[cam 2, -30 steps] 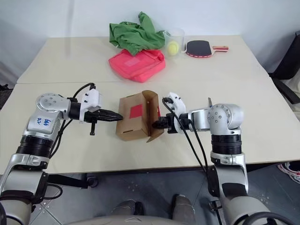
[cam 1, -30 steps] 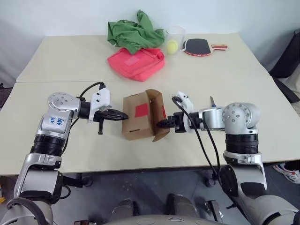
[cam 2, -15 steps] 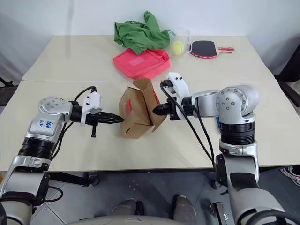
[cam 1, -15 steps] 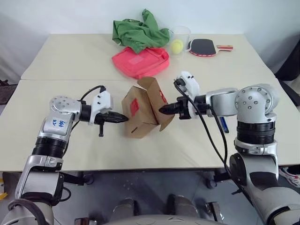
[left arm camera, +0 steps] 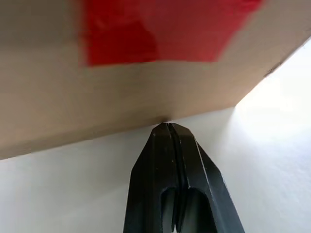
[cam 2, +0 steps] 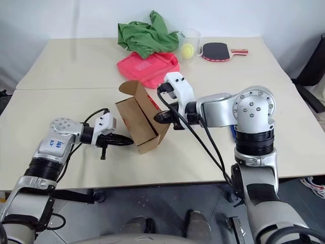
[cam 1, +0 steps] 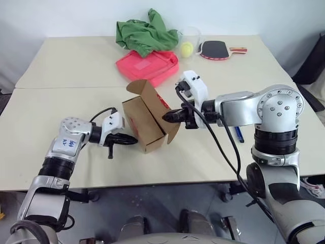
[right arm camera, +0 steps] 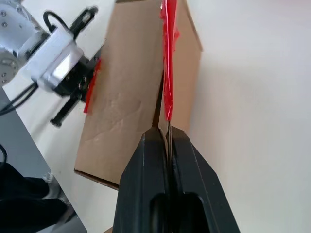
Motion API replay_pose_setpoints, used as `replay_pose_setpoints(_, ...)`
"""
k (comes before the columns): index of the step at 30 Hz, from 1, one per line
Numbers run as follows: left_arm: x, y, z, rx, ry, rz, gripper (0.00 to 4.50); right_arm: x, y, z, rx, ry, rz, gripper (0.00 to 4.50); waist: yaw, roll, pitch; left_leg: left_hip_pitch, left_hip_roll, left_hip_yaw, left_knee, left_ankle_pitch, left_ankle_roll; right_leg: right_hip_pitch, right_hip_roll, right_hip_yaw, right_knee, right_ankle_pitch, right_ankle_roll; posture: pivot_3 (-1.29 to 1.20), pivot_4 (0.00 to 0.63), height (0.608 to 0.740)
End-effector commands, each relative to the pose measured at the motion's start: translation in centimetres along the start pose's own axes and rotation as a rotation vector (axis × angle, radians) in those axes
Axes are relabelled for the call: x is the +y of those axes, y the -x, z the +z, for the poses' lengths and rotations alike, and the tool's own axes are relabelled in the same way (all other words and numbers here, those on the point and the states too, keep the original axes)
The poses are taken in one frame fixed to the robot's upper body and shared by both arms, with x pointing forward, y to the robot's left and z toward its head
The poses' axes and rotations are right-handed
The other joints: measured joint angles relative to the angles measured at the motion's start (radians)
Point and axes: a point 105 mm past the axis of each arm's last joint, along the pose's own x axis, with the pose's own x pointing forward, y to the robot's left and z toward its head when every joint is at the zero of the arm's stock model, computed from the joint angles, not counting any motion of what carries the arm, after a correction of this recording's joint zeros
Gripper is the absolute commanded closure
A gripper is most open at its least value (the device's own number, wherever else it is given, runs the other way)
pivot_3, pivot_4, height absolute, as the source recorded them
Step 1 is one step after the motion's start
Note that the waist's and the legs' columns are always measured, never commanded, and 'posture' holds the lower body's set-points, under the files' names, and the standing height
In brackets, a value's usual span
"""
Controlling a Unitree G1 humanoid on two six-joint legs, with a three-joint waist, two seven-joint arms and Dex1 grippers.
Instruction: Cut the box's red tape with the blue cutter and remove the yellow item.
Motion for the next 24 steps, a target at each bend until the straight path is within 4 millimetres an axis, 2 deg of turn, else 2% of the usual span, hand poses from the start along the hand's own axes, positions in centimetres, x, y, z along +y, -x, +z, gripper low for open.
replay_pose_setpoints(1,0.9,2.4,2.2,-0.089,-0.018,0.074,4.50,1.0,-0.1,0.0,0.020,0.042,0.015,4.44,-0.002,0.000,0.000,0.000,0.000,0.000,0.000,0.000,0.000,0.000,0.000,0.000,0.000,0.000,0.000,0.00,0.150,0.740)
replay_pose_setpoints(6,1.5,4.6,2.9,-0.138,0.019,0.136,4.50,1.4,-0.4,0.8,0.019,0.024,0.016,4.44,-0.003,0.000,0.000,0.000,0.000,0.000,0.000,0.000,0.000,-0.001,0.000,0.001,0.000,0.000,0.000,0.00,0.150,0.740)
replay_pose_setpoints(11,1.6,4.5,2.7,-0.141,0.023,0.141,4.50,1.6,-0.8,2.0,0.012,-0.014,0.009,4.44,-0.001,0.000,0.001,-0.001,0.000,0.001,-0.001,0.000,0.000,-0.002,0.000,0.001,0.000,0.000,0.000,0.00,0.150,0.740)
replay_pose_setpoints(14,1.6,4.8,3.4,-0.190,0.048,0.148,4.50,1.4,-1.1,2.4,0.016,-0.035,-0.008,4.44,-0.001,0.000,0.001,-0.001,0.000,0.001,-0.001,0.000,0.000,-0.002,0.000,0.001,0.000,0.000,0.000,0.00,0.150,0.740)
replay_pose_setpoints(18,1.2,6.8,3.9,-0.232,0.103,0.139,4.50,1.1,-1.4,2.7,0.016,-0.061,-0.026,4.44,-0.003,0.000,0.001,-0.002,0.000,0.001,-0.001,0.000,0.000,-0.003,0.000,0.001,0.000,0.000,0.000,0.00,0.150,0.740)
replay_pose_setpoints(21,0.7,8.9,5.4,-0.294,0.131,0.117,4.50,0.8,-1.3,3.1,0.013,-0.077,-0.045,4.44,-0.010,0.000,0.001,-0.004,0.000,0.001,-0.001,0.000,-0.001,-0.005,0.001,0.001,0.001,0.000,0.000,0.00,0.150,0.740)
replay_pose_setpoints(24,0.1,9.2,6.9,-0.341,0.118,0.083,4.50,0.7,-1.1,3.4,0.010,-0.086,-0.045,4.44,-0.014,0.000,0.001,-0.009,0.000,0.001,0.000,0.000,-0.002,-0.012,0.001,0.002,0.003,0.000,0.000,0.00,0.150,0.740)
